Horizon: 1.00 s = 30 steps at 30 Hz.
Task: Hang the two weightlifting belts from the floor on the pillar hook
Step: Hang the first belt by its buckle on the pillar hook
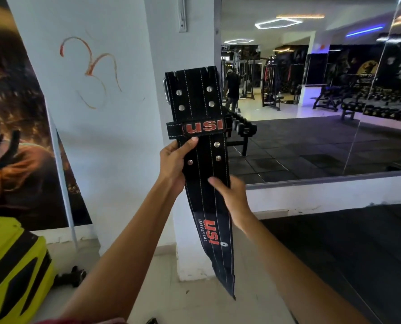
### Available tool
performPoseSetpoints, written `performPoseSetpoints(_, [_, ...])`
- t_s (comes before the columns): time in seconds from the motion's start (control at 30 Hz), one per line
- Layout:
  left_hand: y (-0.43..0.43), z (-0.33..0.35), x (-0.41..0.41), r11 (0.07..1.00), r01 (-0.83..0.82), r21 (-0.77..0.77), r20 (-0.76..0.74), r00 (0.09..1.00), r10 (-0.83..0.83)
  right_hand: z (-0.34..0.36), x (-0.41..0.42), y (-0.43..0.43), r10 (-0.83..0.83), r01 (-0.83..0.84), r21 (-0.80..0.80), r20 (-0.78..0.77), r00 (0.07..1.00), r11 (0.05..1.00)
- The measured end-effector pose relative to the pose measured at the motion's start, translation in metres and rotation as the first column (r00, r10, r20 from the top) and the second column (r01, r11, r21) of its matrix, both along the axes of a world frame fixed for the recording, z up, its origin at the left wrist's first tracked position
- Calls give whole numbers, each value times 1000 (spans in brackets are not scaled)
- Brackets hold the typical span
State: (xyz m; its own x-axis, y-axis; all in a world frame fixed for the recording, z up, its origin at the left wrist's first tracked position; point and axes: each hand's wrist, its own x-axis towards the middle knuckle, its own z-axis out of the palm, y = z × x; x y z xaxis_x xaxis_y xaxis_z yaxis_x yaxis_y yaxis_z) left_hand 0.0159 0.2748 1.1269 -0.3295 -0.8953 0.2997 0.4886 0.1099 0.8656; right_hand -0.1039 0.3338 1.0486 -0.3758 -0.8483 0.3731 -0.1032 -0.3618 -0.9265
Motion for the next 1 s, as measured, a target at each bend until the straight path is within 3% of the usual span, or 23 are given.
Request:
performPoseSetpoints(0.17, [0, -6, 4, 1000, 14, 2, 35, 999, -14, -36, -10, 32, 182, -156, 294, -61, 981, 943])
performPoseSetpoints(0.33, [-2, -9, 5, 995, 38, -92, 125, 992, -26, 58, -11, 16, 44, -46, 34, 70, 997, 998])
performPoseSetpoints(0.47, [7, -35, 8, 992, 56, -110, 131, 991, -41, 82, 5, 6, 45, -38, -33, 259, 965, 999])
performPoseSetpoints(0.53, [13, -73, 17, 994, 77, -74, 254, 965, -56, 79, 12, 10, -16, 14, 9, 281, 960, 1000])
performPoseSetpoints(0.6, [24, -119, 31, 984, 177, -2, 508, 848, -151, 80, 17, 16, -66, 57, 42, 276, 959, 998])
performPoseSetpoints(0.67, [26, -135, 40, 974, 225, 26, 606, 771, -195, 80, 16, 17, -66, 52, 56, 292, 954, 997])
performPoseSetpoints(0.8, [15, -85, 34, 993, 110, -51, 381, 921, -83, 81, 21, 19, -47, 40, 29, 317, 947, 999])
performPoseSetpoints(0.87, [18, -86, 36, 993, 89, -73, 339, 939, -59, 86, 25, 20, -49, 50, 5, 319, 947, 999])
performPoseSetpoints(0.93, [29, -121, 48, 982, 162, -99, 521, 849, -87, 90, 25, 21, -52, 59, -14, 316, 947, 998])
performPoseSetpoints(1.0, [36, -149, 60, 951, 300, -78, 735, 662, -149, 90, 23, 24, -54, 61, -14, 308, 950, 998])
